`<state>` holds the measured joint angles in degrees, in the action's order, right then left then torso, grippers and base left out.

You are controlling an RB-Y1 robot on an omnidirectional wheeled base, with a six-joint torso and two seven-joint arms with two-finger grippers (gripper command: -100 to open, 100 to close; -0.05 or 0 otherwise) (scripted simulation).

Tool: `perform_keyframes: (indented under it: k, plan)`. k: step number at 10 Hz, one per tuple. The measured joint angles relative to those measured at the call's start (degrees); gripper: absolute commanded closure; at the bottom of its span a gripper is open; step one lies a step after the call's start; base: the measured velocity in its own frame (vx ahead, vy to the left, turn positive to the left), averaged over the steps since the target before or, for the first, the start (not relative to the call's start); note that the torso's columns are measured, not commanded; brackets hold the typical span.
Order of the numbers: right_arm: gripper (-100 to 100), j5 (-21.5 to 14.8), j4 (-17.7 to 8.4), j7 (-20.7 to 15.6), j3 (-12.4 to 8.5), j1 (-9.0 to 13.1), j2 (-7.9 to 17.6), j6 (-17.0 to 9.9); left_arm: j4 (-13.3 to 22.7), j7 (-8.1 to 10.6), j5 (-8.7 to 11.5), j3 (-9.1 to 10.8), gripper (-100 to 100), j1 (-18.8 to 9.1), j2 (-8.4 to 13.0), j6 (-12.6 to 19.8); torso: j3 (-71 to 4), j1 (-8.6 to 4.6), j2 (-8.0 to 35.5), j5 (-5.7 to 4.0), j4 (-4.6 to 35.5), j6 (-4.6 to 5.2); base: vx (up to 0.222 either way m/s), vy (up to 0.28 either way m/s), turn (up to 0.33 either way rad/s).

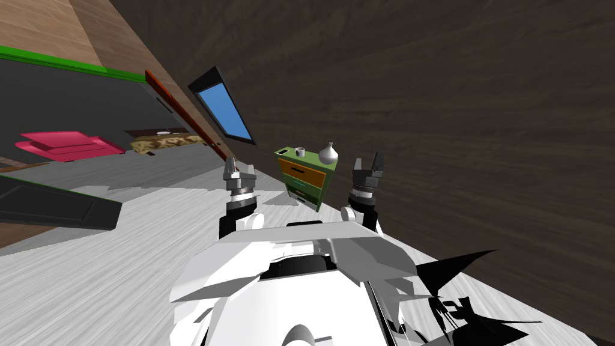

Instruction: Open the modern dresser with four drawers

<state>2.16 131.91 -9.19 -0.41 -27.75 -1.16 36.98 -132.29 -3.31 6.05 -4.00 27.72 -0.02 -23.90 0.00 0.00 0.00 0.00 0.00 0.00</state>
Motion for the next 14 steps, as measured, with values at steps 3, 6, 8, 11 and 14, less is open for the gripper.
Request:
perform_keyframes:
  k: [3,6,8,11,14]
  plan:
    - [0,0.0,0.0,0.0,0.0,0.0,0.0,0.0,0.0,0.00,0.0,0.00,0,0.0,0.0,0.0,-20.1,0.00,10.0,0.00,10.1,0.00,0.000,0.000,0.000]
    - [0,0.0,0.0,0.0,0.0,0.0,0.0,0.0,0.0,0.00,0.0,0.00,0,0.0,0.0,0.0,-45.4,0.00,22.7,0.00,22.7,0.00,0.000,0.000,0.000]
    - [0,0.0,0.0,0.0,0.0,0.0,0.0,0.0,0.0,0.00,0.0,0.00,0,0.0,0.0,0.0,-62.3,0.00,31.2,0.00,31.1,0.00,0.000,0.000,0.000]
    - [0,0.0,0.0,0.0,0.0,0.0,0.0,0.0,-0.1,0.00,0.0,-0.04,-100,0.0,1.1,0.4,-83.2,0.02,41.5,0.01,41.5,0.01,0.014,0.002,-0.026]
    - [0,0.0,0.0,0.0,0.0,0.0,0.0,0.0,-0.2,0.17,-0.2,-0.23,-100,0.1,4.9,2.5,-84.6,0.00,42.2,0.00,42.2,0.00,0.042,0.005,-0.066]
